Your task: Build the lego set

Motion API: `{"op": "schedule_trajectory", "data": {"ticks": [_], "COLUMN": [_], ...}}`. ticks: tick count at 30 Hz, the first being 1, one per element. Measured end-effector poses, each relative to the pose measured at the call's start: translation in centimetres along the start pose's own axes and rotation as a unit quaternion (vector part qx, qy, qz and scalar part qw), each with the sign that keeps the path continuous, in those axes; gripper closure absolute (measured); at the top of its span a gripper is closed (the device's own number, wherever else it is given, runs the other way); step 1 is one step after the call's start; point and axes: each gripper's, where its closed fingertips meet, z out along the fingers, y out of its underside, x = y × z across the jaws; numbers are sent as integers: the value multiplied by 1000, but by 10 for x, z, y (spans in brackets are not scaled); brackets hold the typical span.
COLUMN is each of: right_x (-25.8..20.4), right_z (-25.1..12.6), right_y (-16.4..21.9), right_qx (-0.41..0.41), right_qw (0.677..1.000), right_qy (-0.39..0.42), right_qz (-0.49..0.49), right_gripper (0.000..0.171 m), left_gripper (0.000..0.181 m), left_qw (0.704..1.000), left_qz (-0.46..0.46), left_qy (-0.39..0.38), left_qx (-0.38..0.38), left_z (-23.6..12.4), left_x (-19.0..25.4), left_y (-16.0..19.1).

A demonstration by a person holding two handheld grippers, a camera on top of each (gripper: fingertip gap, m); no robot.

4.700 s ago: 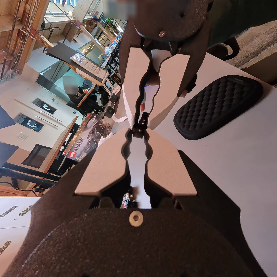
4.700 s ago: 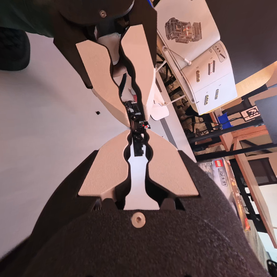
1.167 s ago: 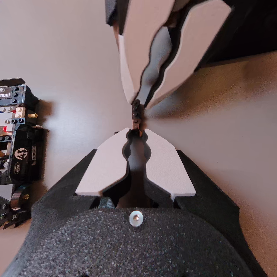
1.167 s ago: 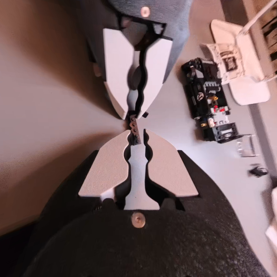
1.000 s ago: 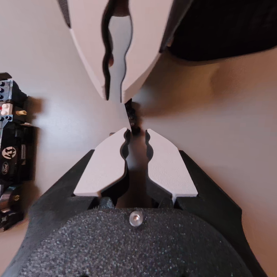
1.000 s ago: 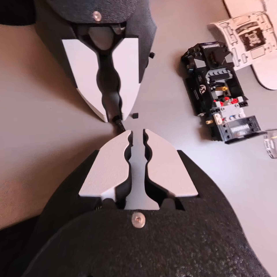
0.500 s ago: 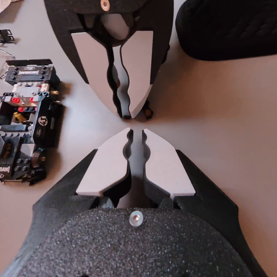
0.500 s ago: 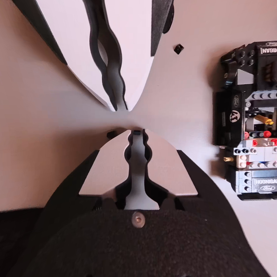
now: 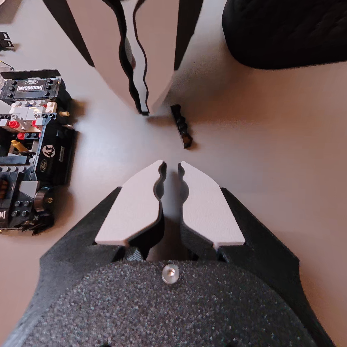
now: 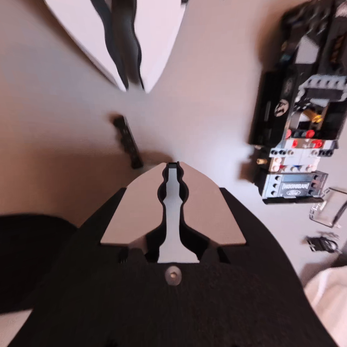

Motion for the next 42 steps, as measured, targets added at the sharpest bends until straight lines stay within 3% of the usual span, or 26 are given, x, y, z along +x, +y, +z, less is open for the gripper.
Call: {"op": "schedule_trajectory", "data": {"ticks": [3,7,14,21,30,37,42], "right_x": [4,5,6,2,-4,-3,-5], "right_z": [2,5,-10,-8,0,-5,-9], "right_y": [16,6,-3,-3,-7,-9,2], "right_qx": [-81,-99,-16,84,118,117,91], "right_qw": [996,993,1000,982,973,975,966], "right_qy": [-3,-7,-6,11,8,7,5], "right_qz": [-40,-65,9,170,197,188,242], "right_gripper": [163,159,154,156,159,160,162], "left_gripper": [170,171,172,173,174,174,175], "left_qw": [1000,1000,1000,1000,1000,1000,1000], "left_qz": [5,9,16,22,25,28,26], "left_qy": [3,3,2,-2,-1,-3,-2], "left_qx": [-5,-6,-8,-9,-9,-8,-6], "left_z": [2,1,2,3,3,3,4], "left_x": [1,1,0,1,2,1,1], "left_y": [2,3,6,5,5,5,5]}}
